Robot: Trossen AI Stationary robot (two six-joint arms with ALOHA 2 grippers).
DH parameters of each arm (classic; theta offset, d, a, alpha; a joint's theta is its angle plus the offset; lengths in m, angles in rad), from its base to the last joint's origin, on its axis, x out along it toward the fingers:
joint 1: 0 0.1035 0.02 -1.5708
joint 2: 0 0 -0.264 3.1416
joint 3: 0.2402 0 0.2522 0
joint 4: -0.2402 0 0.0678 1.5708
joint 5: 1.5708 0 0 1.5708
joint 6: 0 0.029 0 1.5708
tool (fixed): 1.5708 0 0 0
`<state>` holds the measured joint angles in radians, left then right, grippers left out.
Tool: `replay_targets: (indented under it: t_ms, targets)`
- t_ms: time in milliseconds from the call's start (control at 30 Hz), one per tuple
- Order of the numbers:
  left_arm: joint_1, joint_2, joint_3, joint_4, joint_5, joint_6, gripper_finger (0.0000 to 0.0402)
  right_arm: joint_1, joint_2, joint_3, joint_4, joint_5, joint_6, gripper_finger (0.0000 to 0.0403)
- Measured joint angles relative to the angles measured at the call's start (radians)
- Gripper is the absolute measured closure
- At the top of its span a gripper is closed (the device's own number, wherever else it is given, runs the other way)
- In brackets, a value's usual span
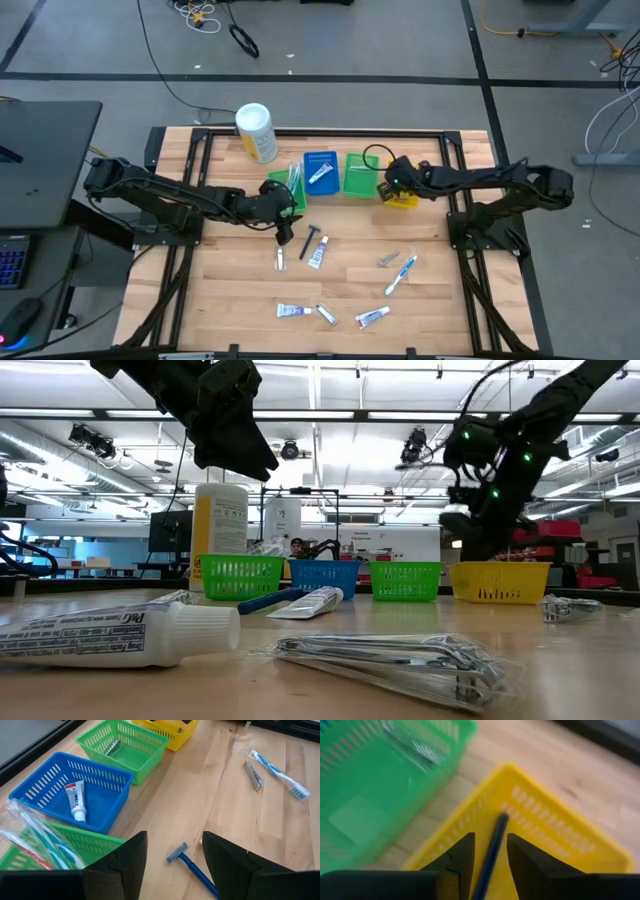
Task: Pick & Place Travel size toiletries
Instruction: Put the blue toothbrush into the left green basket
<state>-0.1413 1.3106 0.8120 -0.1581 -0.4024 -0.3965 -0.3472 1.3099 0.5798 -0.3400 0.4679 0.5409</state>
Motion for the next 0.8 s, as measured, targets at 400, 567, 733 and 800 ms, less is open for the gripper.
replay_targets:
  t_ms: [400,567,733,800]
  targets:
    - [0.0,0.0,0.0,-0.001,0.063,-0.062,0.0201,0.073,-0.068,0.16,0.023,-0.034,-0.133,0.0277]
    - [-0.001,0.0,0.0,-0.001,0.098,-0.123,0.0201,0.133,-0.068,0.16,0.126,-0.179,-0.325,0.0277]
    - [0.0,0.0,0.0,-0.002,0.097,-0.196,0.0201,0.196,-0.067,0.16,0.212,-0.411,-0.528,0.0277]
    - [-0.001,0.0,0.0,-0.008,0.097,-0.209,0.0201,0.217,-0.067,0.16,0.247,-0.45,-0.56,0.0277]
